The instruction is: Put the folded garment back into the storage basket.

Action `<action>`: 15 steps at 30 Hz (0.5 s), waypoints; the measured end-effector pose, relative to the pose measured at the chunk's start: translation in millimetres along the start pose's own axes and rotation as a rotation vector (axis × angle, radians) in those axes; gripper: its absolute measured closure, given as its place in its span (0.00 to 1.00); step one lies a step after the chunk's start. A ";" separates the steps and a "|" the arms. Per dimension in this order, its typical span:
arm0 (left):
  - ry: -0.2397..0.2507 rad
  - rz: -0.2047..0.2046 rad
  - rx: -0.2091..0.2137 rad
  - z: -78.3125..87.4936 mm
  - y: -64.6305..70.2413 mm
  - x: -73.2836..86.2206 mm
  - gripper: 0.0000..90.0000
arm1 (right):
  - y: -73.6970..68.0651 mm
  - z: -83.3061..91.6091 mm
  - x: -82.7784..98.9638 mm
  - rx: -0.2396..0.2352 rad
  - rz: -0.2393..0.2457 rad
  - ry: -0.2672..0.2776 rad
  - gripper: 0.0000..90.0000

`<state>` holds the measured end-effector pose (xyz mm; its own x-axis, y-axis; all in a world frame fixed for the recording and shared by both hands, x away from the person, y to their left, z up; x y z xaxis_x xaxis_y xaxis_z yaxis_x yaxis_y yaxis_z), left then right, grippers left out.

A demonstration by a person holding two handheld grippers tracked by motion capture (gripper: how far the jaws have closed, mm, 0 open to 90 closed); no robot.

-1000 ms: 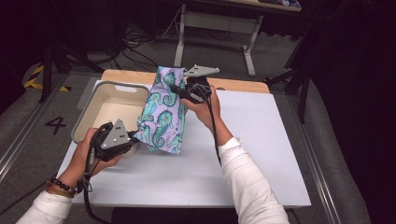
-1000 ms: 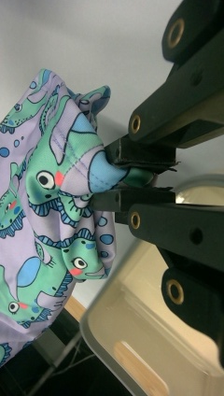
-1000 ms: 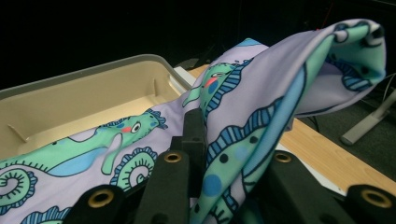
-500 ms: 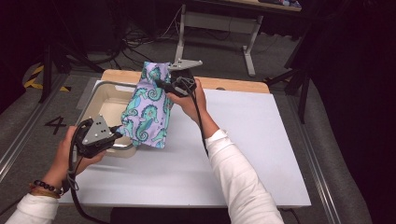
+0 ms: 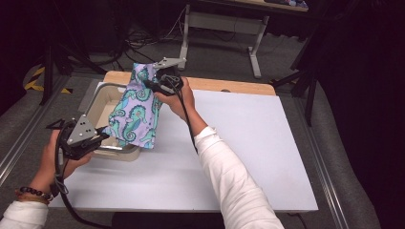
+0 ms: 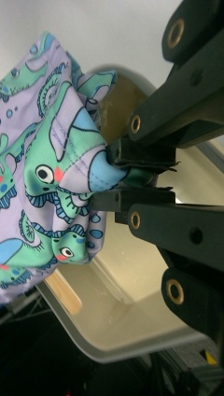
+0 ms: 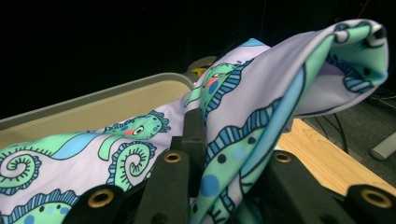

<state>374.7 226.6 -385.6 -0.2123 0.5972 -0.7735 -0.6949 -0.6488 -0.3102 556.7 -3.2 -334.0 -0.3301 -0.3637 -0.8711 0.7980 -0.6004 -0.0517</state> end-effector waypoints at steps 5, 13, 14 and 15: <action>-0.015 0.006 -0.016 0.0 -4.7 6.3 0.91 | -3.6 -13.5 -2.9 -0.007 -0.006 -0.011 0.87; -0.021 0.065 -0.036 -0.9 -15.5 22.7 0.91 | -8.9 -32.1 -8.0 -0.008 -0.003 -0.021 0.87; -0.021 0.065 -0.036 -0.9 -15.5 22.7 0.91 | -9.5 -34.3 -8.5 -0.009 -0.006 -0.022 0.87; -0.023 0.074 -0.034 -0.8 -16.1 24.4 0.91 | -10.0 -36.6 -8.5 -0.009 -0.010 -0.020 0.87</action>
<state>381.3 251.3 -399.9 -0.2784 0.5573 -0.7822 -0.6530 -0.7071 -0.2714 569.9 31.9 -344.0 -0.3476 -0.3720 -0.8607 0.7991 -0.5977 -0.0644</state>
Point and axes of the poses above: each handheld gripper's, and its own axes: z roughly backward along the jaws, x roughly out of its underside, y roughly to its right, the point moved 2 cm from there along -z, roughly forward along the jaws, and after that the axes turned 5 degrees about -z, right-handed, at the moved point
